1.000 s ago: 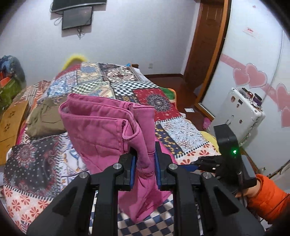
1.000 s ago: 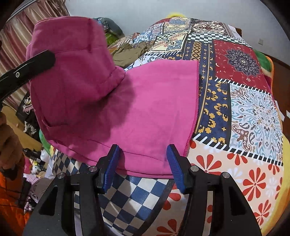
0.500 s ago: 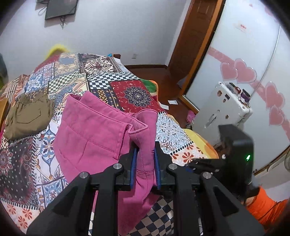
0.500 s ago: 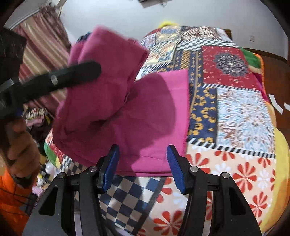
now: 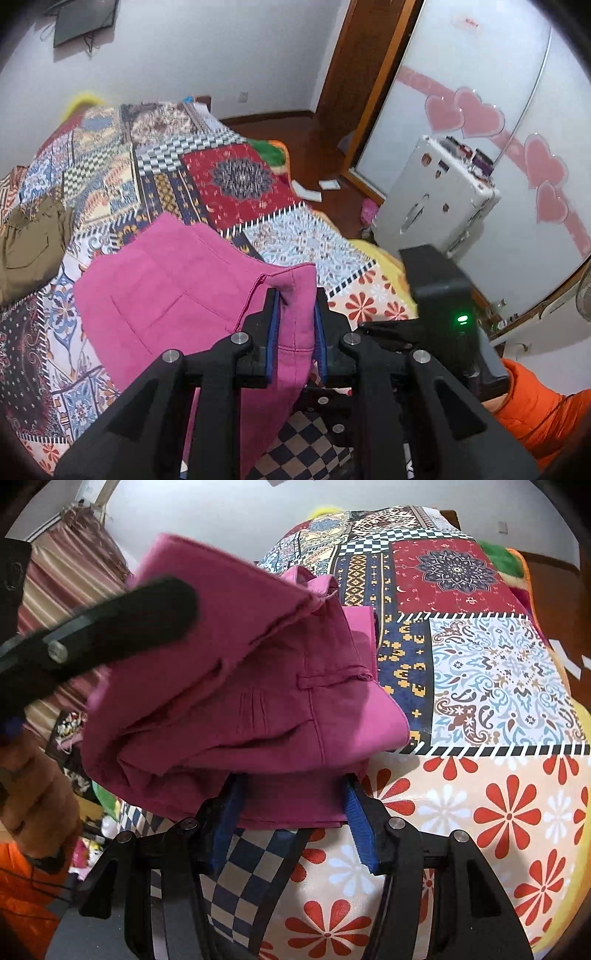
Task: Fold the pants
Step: 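Lift the pink pants edge with the left gripper and fold it over, then open the left gripper to lay the folded pink pants down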
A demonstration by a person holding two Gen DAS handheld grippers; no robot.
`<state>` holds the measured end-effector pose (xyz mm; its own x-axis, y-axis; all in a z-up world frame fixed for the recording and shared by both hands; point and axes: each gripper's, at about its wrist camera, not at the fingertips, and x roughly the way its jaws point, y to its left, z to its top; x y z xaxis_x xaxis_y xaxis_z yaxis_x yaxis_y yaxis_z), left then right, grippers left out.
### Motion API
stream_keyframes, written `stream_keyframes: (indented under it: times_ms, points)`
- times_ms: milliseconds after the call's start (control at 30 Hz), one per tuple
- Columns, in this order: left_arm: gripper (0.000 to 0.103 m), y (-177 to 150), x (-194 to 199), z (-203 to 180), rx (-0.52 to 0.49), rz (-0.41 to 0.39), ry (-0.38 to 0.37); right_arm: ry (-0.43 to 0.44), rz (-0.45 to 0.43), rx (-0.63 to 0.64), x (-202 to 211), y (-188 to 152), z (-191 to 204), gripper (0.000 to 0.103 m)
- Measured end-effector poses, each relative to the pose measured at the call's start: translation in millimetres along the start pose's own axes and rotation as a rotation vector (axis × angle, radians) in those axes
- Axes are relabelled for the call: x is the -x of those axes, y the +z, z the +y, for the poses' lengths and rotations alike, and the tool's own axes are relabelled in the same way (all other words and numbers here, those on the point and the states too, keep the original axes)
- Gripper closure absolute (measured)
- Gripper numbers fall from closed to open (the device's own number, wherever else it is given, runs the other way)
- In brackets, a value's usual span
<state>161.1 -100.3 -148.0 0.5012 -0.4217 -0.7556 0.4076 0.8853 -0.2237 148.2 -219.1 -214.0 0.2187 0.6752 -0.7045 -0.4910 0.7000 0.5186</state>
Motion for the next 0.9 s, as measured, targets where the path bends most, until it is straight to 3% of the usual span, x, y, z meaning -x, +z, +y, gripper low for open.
stream_keyframes:
  times_ms: [200,533,700,900]
  points:
    - [0.086,-5.1,-6.8,6.1,0.036,0.054,-0.056,-0.006,-0.001,0.005,4.0,-2.6,1.6,0.051]
    - [0.086,-1.8,-14.2,-1.3,0.025,0.055,-0.034,0.001,0.006,0.017,20.8,-9.1,1.9,0.051]
    - [0.086,4.1,-25.4,4.4,0.08,0.078,-0.054,0.022,0.031,0.009,11.0,-12.9,-2.1,0.05]
    - [0.084,-3.4,-55.8,4.2,0.085,0.189,-0.041,0.031,0.025,-0.011,18.6,-13.3,-6.4,0.05]
